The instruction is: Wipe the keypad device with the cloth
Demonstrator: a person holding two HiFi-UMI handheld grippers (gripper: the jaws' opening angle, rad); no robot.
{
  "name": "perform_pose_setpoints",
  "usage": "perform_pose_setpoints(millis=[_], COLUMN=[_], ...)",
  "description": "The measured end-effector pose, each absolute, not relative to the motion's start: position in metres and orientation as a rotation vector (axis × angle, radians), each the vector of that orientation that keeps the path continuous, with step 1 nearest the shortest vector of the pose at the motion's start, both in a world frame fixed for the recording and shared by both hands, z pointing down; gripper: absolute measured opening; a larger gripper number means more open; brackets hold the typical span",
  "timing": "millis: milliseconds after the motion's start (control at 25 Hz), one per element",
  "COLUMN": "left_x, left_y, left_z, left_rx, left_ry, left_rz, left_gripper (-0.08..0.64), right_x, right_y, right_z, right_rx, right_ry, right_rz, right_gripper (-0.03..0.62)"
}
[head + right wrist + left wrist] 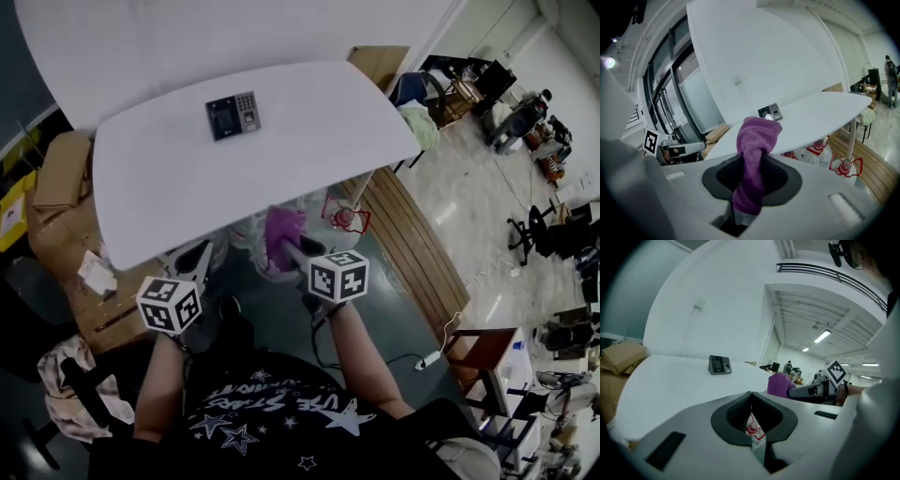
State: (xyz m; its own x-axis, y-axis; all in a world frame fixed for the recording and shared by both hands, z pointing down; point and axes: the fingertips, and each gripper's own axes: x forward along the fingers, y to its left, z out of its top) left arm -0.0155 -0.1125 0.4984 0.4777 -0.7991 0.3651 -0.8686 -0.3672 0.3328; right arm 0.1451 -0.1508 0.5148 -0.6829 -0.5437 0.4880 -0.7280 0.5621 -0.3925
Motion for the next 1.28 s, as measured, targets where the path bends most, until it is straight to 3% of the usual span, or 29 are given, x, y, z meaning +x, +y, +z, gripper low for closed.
perform_pose_setpoints(millis=[600, 1280], left_x=[-0.079, -0.133], left_y=[-0.243, -0.297], left_z=[0.51, 0.509], left_rx=[2.257, 2.238], left_ry=[-1.293, -1.328], left_rz=[0.202, 0.138], left_gripper=[0.009, 0.009], right_x=[0.086, 0.045], right_y=[-0.277, -0.336], right_z=[0.517, 0.511], right_rx=[1.115, 1.144], right_ry=[-2.425, -2.391], right_rz=[0.833, 0.785], right_gripper=[0.098, 0.098])
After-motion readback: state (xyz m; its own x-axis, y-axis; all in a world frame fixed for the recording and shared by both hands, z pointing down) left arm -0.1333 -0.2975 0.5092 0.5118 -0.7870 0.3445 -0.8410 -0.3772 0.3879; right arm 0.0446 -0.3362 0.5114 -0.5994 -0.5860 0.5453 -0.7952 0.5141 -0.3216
